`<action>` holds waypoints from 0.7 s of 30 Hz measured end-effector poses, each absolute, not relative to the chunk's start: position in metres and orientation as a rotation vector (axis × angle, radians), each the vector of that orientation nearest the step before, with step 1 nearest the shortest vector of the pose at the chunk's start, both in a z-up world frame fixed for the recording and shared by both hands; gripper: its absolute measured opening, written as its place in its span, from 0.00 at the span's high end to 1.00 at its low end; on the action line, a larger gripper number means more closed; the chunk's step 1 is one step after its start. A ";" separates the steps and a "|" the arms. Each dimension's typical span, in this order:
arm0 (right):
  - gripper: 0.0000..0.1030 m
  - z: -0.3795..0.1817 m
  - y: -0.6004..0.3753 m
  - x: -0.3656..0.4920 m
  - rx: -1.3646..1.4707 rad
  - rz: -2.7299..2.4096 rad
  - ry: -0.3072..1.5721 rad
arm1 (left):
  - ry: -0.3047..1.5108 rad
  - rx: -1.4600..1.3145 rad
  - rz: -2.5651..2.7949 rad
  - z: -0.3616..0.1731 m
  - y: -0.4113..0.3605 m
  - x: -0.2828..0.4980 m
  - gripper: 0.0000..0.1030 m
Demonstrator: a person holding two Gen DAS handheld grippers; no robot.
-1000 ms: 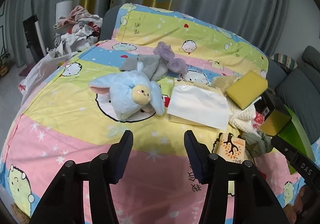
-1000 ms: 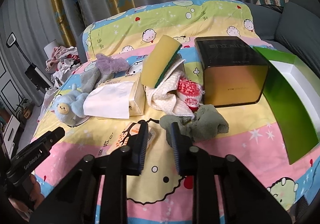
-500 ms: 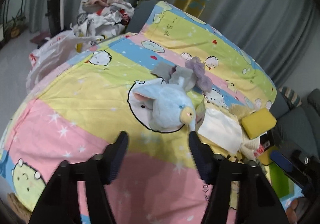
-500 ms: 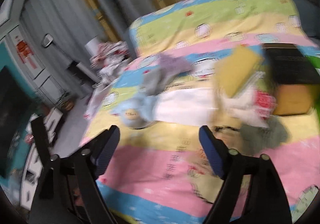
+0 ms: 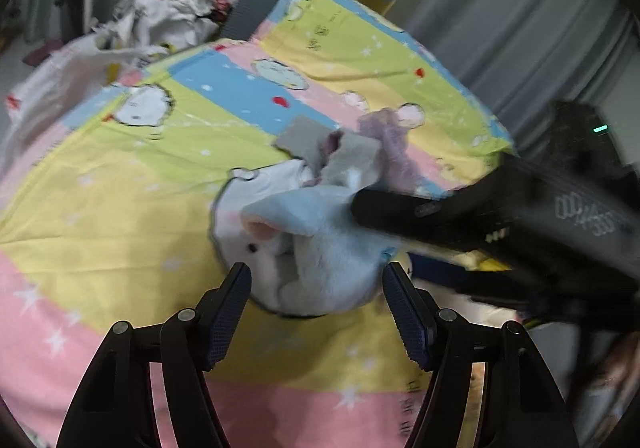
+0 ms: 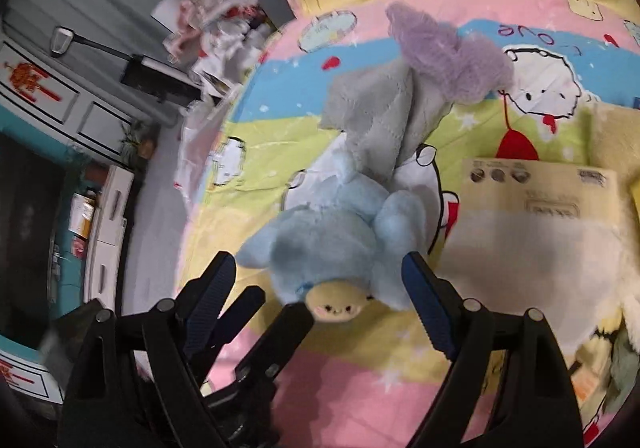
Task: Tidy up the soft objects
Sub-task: 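Grasp the light-blue plush bunny with the right gripper and lift it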
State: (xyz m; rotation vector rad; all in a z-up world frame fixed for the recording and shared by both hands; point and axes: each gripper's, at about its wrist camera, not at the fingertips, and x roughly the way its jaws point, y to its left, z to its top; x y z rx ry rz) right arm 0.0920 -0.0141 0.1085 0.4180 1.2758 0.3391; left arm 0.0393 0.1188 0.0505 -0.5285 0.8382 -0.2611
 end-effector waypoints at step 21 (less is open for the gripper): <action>0.39 0.165 -0.092 0.009 0.571 0.369 0.999 | 0.680 -0.355 -0.523 0.124 0.031 -0.021 0.59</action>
